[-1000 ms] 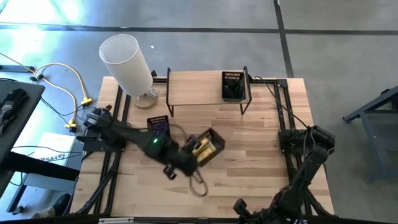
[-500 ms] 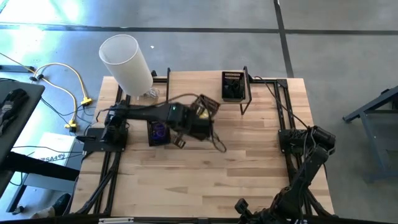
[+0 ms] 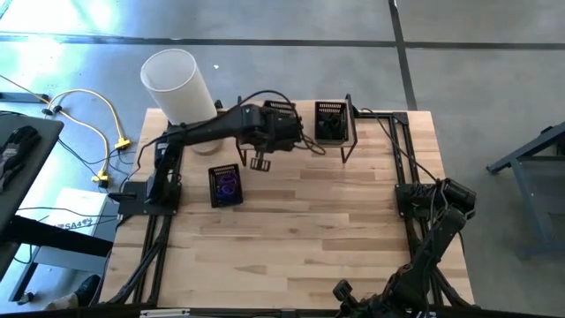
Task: Pick & Place Office Desk Supplies
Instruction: Put the bottom bin onto the shelf
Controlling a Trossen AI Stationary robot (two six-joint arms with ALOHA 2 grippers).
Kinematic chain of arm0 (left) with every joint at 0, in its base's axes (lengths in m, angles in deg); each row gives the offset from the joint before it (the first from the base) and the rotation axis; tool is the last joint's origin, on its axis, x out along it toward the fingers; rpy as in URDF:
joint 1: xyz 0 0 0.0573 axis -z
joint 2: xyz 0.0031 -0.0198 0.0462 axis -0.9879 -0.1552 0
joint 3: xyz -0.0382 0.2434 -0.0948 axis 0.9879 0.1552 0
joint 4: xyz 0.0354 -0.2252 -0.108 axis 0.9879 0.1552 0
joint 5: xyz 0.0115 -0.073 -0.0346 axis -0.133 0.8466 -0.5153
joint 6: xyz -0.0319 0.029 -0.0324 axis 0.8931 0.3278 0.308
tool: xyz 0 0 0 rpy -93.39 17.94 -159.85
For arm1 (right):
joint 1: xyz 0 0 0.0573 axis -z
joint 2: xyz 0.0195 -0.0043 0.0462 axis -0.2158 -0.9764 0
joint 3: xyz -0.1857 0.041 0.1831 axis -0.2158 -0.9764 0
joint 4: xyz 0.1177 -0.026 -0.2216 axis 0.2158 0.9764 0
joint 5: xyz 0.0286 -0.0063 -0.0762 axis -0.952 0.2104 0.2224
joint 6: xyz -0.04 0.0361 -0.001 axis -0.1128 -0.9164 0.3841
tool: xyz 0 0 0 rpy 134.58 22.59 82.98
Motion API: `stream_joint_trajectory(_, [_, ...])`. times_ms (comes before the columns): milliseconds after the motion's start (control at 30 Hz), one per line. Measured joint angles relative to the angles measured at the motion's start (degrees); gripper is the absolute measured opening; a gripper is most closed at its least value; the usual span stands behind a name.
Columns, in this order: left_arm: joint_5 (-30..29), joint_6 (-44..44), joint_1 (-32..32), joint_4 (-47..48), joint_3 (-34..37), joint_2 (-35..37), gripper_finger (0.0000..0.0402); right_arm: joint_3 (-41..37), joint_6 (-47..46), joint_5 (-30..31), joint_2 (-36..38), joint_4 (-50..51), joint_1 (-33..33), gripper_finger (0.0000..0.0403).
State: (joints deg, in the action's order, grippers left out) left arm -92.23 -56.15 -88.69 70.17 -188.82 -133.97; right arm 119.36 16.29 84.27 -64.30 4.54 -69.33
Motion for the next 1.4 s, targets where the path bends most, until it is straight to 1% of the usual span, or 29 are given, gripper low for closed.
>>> stream_joint_trajectory(233, [-0.8,4.5,-3.5,-0.1,0.2,-1.5,0.0001,0.0,-0.3,-0.3,0.0,0.1,0.0,0.011])
stream_joint_trajectory(433, [2.0,11.5,-6.7,-0.1,0.2,-2.0,0.0001,0.0,-0.9,-0.9,0.0,0.5,0.0,0.011])
stream_joint_trajectory(533, [2.0,14.3,-7.8,0.0,0.3,-2.7,0.0001,0.0,-0.8,-0.9,0.0,0.5,0.0,0.011])
stream_joint_trajectory(633, [2.3,14.3,-8.5,0.0,0.3,-3.3,0.0001,0.0,-0.7,-0.9,0.0,0.4,0.0,0.011])
stream_joint_trajectory(733, [5.9,10.1,-8.8,0.0,0.3,-4.0,0.0001,0.0,-0.7,-0.9,0.0,0.4,0.0,0.011])
stream_joint_trajectory(800, [6.9,7.9,-8.7,-0.1,0.3,-4.2,0.0001,0.0,-0.7,-0.9,0.0,0.4,0.0,0.011])
stream_joint_trajectory(867, [6.8,6.6,-8.3,0.0,0.3,-4.5,0.0001,0.0,-0.6,-0.9,0.0,0.4,0.0,0.011])
stream_joint_trajectory(1233, [6.6,8.2,-8.3,0.0,0.3,-4.7,0.0001,0.0,-0.4,-0.9,0.0,0.5,0.0,0.011])
stream_joint_trajectory(1400, [4.8,8.0,-7.5,0.0,0.3,-4.7,0.0001,0.0,-0.4,-0.9,0.0,0.2,0.0,0.011])
